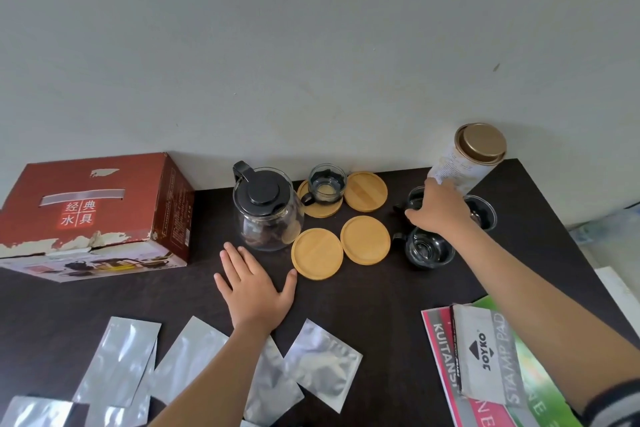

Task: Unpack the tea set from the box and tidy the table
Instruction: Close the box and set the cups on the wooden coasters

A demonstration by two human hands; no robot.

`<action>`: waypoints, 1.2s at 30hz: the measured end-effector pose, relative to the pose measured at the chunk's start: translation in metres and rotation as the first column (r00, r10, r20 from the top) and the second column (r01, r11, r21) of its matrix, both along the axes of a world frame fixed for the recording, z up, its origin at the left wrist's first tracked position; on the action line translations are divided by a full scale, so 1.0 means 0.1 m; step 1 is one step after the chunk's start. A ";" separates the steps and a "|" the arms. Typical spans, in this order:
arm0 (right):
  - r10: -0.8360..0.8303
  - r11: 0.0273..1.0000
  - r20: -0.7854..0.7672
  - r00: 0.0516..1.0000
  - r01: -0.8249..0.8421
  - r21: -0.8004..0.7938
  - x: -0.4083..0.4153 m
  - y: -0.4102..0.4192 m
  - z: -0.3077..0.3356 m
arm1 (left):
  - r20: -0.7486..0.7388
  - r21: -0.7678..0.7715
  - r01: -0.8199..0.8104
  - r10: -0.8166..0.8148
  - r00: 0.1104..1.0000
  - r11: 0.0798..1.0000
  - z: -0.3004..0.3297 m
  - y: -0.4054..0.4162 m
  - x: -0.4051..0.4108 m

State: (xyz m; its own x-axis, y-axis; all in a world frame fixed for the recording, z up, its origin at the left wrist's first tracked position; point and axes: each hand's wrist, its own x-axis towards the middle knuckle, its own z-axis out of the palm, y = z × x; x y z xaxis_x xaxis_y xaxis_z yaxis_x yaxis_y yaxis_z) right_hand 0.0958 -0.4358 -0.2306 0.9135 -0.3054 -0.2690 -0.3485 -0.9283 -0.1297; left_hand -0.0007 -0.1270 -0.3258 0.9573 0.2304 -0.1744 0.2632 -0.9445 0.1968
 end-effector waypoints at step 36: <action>0.255 0.920 0.116 0.960 -0.278 0.275 0.04 0.27 0.17 | -0.004 0.006 -0.006 0.006 1.000 1.000 -0.01 0.02 0.00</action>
